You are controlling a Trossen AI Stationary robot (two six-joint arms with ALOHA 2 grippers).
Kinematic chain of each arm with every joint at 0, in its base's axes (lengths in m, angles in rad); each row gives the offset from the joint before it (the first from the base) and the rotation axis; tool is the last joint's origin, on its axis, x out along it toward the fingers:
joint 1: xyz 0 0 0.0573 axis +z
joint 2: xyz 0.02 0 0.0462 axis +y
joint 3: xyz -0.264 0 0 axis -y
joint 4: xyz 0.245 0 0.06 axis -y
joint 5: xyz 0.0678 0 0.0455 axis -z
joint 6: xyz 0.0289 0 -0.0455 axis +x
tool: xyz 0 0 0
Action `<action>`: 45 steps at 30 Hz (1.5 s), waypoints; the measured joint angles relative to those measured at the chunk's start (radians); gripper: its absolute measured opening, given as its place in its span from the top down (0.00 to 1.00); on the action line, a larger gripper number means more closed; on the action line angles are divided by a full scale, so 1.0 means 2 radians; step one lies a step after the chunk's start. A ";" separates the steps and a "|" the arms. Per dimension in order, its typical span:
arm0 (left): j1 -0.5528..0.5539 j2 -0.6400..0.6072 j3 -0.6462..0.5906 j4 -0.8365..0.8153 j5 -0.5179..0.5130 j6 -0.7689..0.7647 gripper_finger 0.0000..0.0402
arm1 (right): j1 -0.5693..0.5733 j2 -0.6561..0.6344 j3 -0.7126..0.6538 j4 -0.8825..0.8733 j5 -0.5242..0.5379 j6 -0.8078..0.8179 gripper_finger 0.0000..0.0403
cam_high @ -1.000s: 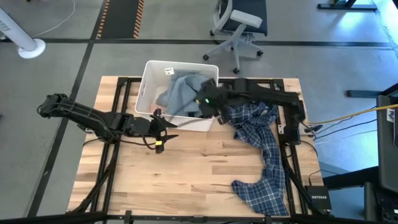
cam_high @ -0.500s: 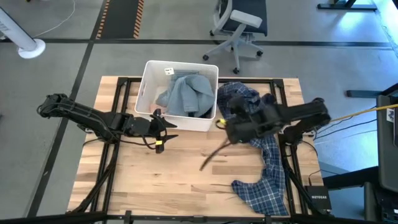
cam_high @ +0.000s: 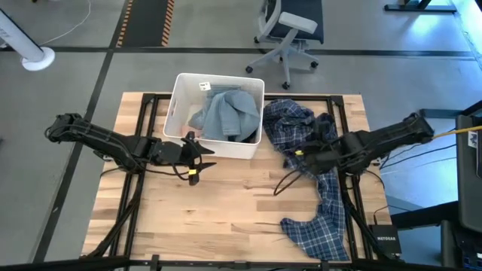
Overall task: Sort clothes
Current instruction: Put the blue patterned pants to the top right of the table
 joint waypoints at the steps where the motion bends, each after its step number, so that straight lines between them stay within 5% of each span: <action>1: 0.000 0.000 0.000 0.000 -0.003 0.000 0.55 | -0.006 -0.010 -0.018 0.014 -0.007 -0.001 0.48; 10: 0.001 0.000 0.000 0.000 -0.011 0.000 0.55 | -0.083 -0.033 -0.123 0.101 -0.074 -0.052 0.48; 24: 0.001 0.000 0.000 -0.001 -0.011 0.003 0.55 | -0.191 -0.032 -0.185 0.195 -0.106 -0.142 0.48; 32: 0.001 0.000 0.000 -0.001 -0.011 0.004 0.55 | -0.210 -0.032 -0.234 0.252 -0.159 -0.145 0.48; 45: 0.001 0.000 0.000 0.000 -0.011 0.002 0.55 | -0.209 -0.001 -0.254 0.350 -0.165 -0.133 0.51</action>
